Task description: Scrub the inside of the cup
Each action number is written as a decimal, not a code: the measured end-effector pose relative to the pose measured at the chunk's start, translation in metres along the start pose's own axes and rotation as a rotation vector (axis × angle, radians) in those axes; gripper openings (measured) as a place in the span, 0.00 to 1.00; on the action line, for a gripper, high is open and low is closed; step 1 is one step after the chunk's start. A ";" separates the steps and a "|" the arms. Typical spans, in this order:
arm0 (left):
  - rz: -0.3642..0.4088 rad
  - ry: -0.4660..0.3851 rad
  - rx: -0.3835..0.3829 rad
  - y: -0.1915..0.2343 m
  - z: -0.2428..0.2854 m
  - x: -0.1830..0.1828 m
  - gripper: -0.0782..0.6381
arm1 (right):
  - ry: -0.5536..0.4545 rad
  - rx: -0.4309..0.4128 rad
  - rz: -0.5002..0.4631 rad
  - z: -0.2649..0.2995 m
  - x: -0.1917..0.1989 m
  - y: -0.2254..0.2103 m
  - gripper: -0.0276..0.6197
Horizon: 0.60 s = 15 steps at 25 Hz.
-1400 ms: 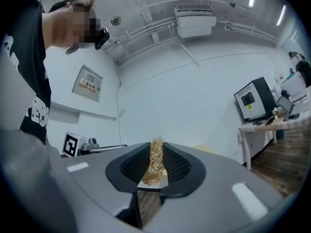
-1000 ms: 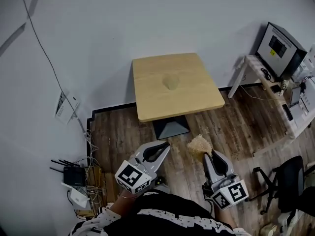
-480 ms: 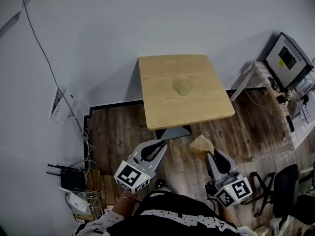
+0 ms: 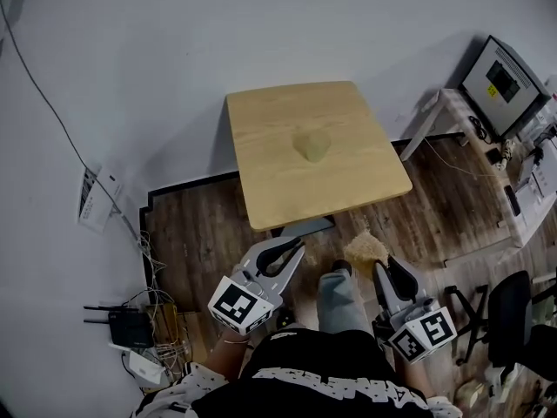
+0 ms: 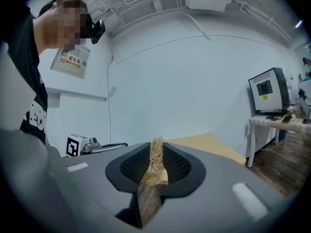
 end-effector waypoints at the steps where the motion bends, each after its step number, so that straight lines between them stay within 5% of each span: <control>1: 0.002 0.002 0.002 -0.002 0.005 0.000 0.12 | -0.002 0.005 0.005 0.000 0.000 -0.007 0.18; 15: 0.066 0.072 -0.184 0.042 0.074 0.008 0.18 | -0.041 -0.167 -0.013 0.080 -0.033 -0.124 0.18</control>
Point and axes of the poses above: the fingertips, and each gripper's own axes: z forward along the fingers, y to its left, x out of its underside, the point moved 7 cm from there along -z, backward along the fingers, and after that the axes turned 14 degrees about -x, right-handed, at the moved point
